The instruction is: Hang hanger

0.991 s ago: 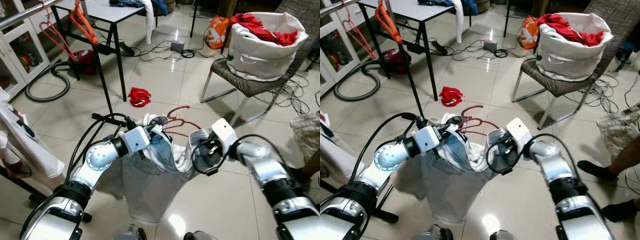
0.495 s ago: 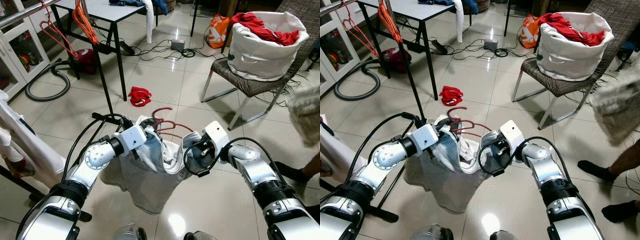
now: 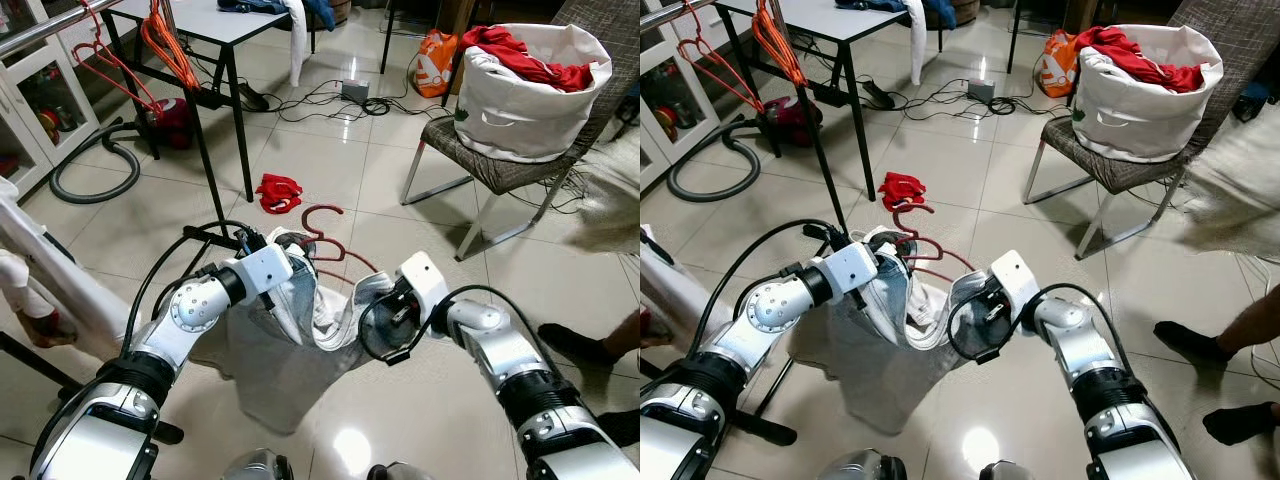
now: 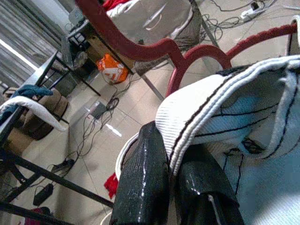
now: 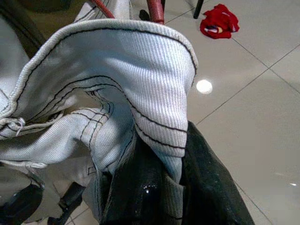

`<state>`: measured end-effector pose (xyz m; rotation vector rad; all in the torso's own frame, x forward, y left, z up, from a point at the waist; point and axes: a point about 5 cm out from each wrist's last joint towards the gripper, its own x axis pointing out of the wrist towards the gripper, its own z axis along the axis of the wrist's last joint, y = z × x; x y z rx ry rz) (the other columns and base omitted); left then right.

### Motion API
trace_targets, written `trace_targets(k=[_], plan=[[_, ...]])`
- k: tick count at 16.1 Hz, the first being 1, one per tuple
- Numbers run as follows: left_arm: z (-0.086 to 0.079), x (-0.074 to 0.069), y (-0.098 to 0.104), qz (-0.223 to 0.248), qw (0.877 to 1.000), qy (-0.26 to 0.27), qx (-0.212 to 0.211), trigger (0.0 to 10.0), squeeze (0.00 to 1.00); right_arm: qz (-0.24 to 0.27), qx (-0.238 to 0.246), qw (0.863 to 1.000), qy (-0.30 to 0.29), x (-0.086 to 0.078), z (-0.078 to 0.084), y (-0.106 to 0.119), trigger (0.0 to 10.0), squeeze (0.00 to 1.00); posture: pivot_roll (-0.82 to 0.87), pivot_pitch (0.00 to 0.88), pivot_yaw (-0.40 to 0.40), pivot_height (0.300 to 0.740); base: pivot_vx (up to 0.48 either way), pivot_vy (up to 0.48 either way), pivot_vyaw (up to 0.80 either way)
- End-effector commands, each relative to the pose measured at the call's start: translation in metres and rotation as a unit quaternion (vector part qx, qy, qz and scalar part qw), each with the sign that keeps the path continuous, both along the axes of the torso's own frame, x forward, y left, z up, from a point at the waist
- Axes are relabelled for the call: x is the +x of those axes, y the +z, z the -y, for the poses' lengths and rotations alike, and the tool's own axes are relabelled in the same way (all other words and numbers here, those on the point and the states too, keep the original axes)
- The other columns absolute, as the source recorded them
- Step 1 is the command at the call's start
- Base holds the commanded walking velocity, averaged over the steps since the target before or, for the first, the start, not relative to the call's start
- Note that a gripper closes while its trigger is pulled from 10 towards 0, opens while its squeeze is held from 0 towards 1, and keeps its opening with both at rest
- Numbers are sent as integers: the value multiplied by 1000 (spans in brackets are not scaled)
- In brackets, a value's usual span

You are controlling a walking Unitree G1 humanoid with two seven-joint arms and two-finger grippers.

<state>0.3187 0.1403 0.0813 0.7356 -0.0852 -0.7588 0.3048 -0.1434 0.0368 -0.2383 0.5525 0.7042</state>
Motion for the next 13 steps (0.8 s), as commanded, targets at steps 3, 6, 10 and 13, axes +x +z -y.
trace_targets(k=[3,6,10,13], plan=[[30,-5,2,18,997,-79,22,10000,0,47,38,996,59,6,-35,22,10000,0,-46,0,5,740,0,0,0],[32,-11,-5,51,978,-145,141,10000,0,41,41,996,61,5,-35,21,10000,0,-45,0,6,740,0,0,0],[35,-4,2,32,984,-134,115,10000,0,40,41,996,64,6,-37,22,10000,0,-43,0,10,740,0,0,0],[32,24,15,-36,999,15,-35,10000,0,34,55,996,64,4,-41,23,10000,0,-42,0,12,740,0,0,0]])
